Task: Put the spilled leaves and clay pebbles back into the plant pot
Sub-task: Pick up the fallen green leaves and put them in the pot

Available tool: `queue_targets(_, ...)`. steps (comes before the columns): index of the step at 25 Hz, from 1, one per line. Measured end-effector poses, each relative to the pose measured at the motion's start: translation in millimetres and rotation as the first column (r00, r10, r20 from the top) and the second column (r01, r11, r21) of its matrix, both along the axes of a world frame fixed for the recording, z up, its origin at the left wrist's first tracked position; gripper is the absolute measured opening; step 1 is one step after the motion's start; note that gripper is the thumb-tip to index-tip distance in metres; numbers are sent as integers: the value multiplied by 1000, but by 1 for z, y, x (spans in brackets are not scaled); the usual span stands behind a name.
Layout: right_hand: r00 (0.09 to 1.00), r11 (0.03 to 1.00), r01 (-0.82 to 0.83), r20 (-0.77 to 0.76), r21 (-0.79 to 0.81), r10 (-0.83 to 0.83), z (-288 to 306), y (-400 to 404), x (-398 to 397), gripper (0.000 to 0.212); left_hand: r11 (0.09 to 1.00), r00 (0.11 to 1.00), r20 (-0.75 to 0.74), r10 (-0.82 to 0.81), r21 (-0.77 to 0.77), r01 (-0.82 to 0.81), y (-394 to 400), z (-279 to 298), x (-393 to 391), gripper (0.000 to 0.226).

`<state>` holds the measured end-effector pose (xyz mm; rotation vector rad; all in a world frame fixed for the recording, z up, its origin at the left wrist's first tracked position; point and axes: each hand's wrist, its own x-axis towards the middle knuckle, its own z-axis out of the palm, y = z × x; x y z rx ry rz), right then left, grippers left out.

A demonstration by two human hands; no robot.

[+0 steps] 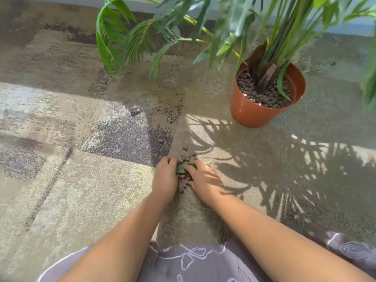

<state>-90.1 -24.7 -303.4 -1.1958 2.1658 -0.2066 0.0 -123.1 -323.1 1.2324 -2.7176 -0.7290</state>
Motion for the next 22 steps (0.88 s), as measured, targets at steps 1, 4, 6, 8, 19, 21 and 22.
queue_targets(1,999,996,37,6,-78,-36,4,-7,-1,45,1000,1000,-4,3,7,-3,-4,-1,-1,38)
queue_targets(4,994,942,106,26,-317,-103,14,-39,-15,22,990,969,214,-125,87,108,-25,-13,5,92)
queue_targets(6,996,927,55,-38,-371,-74,13,-65,-30,22,977,921,325,-215,87,197,-33,-21,14,103)
queue_targets(8,995,942,-18,-103,-334,-17,7,-91,-46,32,969,903,351,-246,67,237,-34,-27,18,102)
queue_targets(19,924,944,-318,-249,-82,290,-26,-178,-52,70,964,883,387,-265,130,232,-38,-36,19,104)
queue_targets(21,903,910,-375,-291,-175,316,-22,-173,-50,52,968,887,387,-251,118,222,-39,-38,20,105)
queue_targets(22,887,887,-415,-309,-205,343,-20,-171,-51,42,968,890,383,-249,117,221,-39,-38,20,105)
